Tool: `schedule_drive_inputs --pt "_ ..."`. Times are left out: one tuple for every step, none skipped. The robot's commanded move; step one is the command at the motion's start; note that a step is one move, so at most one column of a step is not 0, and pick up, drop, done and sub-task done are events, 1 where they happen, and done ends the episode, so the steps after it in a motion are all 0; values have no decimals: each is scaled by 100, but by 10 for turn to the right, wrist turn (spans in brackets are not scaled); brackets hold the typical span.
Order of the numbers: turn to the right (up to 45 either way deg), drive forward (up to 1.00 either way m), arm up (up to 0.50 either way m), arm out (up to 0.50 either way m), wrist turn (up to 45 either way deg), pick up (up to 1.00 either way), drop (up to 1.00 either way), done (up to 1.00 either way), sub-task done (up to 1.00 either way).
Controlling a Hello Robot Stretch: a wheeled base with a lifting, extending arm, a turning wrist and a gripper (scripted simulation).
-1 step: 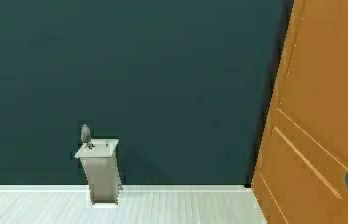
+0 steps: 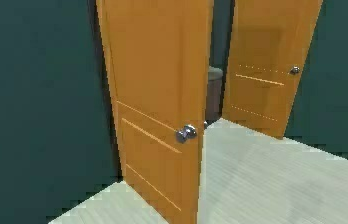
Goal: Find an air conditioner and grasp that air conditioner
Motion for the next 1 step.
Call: schedule_drive_inputs --pt "390 0 0 0 0 0 0 0 0"
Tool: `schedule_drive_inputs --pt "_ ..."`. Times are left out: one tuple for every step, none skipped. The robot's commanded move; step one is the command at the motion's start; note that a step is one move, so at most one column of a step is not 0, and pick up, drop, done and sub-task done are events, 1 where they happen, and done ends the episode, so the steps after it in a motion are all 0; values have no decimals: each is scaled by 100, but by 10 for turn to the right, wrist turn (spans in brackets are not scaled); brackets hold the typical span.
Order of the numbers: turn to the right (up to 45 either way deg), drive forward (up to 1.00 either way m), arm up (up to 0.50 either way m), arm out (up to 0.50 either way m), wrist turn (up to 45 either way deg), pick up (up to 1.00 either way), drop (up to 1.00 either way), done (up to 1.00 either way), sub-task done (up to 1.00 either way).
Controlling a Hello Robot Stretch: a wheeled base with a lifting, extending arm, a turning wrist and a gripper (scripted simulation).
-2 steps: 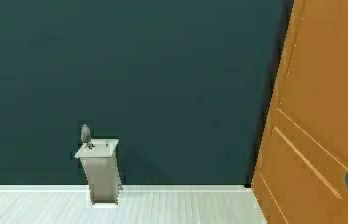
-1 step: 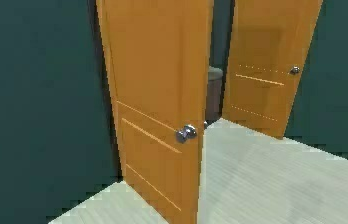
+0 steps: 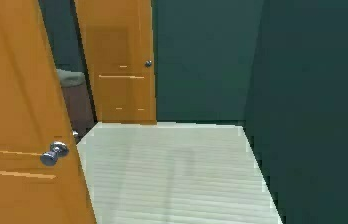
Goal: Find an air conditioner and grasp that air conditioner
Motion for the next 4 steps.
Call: schedule_drive_inputs --pt "0 40 0 0 0 0 0 0 0" --pt "-90 0 0 0 0 0 0 0 0" --pt "0 95 0 0 0 0 0 0 0" --pt "-450 0 0 0 0 0 0 0 0"
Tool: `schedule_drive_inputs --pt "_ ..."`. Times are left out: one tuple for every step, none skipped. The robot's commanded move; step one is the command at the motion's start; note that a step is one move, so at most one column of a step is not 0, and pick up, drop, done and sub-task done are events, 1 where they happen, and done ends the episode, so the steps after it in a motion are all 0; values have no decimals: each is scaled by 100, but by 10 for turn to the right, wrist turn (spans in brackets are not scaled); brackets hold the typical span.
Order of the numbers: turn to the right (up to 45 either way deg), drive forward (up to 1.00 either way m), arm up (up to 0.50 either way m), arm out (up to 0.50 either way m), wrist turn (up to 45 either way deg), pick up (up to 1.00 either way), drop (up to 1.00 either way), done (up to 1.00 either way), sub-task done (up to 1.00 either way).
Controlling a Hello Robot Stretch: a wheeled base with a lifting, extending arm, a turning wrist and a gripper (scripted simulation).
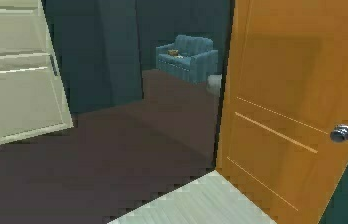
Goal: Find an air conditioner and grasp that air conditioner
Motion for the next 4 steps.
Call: schedule_drive_inputs --pt "-90 0 0 0 0 0 0 0 0" --pt "0 100 0 0 0 0 0 0 0" --pt "0 50 0 0 0 0 0 0 0" --pt "180 0 0 0 0 0 0 0 0"
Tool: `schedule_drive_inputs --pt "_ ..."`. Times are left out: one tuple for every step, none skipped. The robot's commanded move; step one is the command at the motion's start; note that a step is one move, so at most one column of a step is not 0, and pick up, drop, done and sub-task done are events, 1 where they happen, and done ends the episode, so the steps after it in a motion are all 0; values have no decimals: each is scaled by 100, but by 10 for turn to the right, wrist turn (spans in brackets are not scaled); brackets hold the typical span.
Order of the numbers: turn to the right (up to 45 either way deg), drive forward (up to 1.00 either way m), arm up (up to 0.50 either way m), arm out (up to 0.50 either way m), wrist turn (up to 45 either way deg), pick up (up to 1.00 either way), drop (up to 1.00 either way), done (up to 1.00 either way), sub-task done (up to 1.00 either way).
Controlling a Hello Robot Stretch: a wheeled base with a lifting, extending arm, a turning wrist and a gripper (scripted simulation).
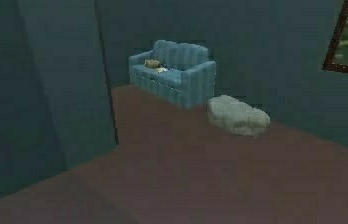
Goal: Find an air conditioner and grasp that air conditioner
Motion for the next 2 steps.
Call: schedule_drive_inputs --pt "0 50 0 0 0 0 0 0 0" --pt "450 0 0 0 0 0 0 0 0"
